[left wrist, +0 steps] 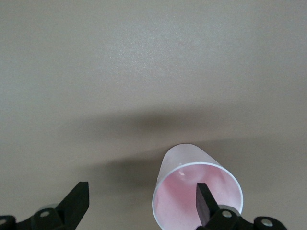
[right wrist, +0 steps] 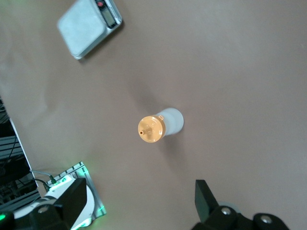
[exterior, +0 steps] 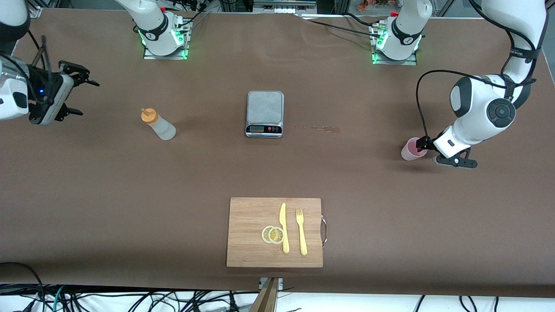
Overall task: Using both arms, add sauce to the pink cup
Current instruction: 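Grasp the pink cup with the left gripper while the right gripper approaches the bottle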
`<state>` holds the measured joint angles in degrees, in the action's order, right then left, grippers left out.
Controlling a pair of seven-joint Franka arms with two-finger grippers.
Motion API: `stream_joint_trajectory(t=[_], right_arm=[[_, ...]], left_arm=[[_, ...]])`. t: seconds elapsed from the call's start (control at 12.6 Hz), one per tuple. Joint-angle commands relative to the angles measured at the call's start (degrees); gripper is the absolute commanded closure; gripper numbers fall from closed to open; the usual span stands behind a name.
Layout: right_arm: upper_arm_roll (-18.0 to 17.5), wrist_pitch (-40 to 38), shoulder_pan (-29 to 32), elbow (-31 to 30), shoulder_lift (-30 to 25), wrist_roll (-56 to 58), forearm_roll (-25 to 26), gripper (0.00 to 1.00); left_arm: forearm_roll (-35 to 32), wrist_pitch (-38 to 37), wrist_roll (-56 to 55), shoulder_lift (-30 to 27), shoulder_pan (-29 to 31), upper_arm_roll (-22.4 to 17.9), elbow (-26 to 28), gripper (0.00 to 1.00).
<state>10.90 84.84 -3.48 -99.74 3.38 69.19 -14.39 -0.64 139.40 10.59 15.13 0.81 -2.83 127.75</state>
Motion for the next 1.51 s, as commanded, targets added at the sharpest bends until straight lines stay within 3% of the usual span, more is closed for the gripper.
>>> stream_joint_trajectory(t=[0.0,0.08,0.16,0.48,0.56,0.72,0.95,1.27,1.43], right_arm=[[3.41,-1.08,2.68,0.69,5.65,16.09,-8.07,0.0],[3.6,-2.3,4.69,0.69,7.77,21.54,-11.41,0.0],[3.6,-3.18,6.54,0.69,10.31,25.95,-14.23,0.0],[3.6,-5.12,12.09,0.77,20.5,48.61,-23.38,0.0],[3.6,-5.56,12.79,0.69,22.71,53.37,-24.18,0.0],[3.16,-4.26,13.85,-0.71,24.48,60.42,-25.07,0.0],[3.07,-2.32,15.26,-8.34,23.79,69.2,-26.55,0.0],[2.98,1.28,16.23,-15.31,25.0,82.48,-31.12,0.0],[2.81,1.03,16.14,-15.22,29.65,87.05,-35.76,0.0]], left_arm=[[1.43,2.02,1.81,1.04,0.51,0.28,0.22,0.04],[1.43,2.37,1.81,1.31,0.51,0.28,0.31,0.07],[1.52,2.37,1.72,1.48,0.42,0.28,0.22,0.18],[1.7,2.28,0.84,1.57,-0.02,0.28,-0.13,0.9],[3.44,2.2,0.75,1.66,-0.19,0.28,-0.13,1.0],[5.65,2.02,0.75,2.01,-0.37,0.28,-0.3,1.0],[5.65,0.97,0.58,2.01,-1.07,0.54,-2.05,1.0],[6.35,-8.77,-1.26,0.43,-6.42,1.07,-8.99,1.0],[8.02,-12.81,-2.85,-0.8,-7.75,5.27,-12.94,1.0]])
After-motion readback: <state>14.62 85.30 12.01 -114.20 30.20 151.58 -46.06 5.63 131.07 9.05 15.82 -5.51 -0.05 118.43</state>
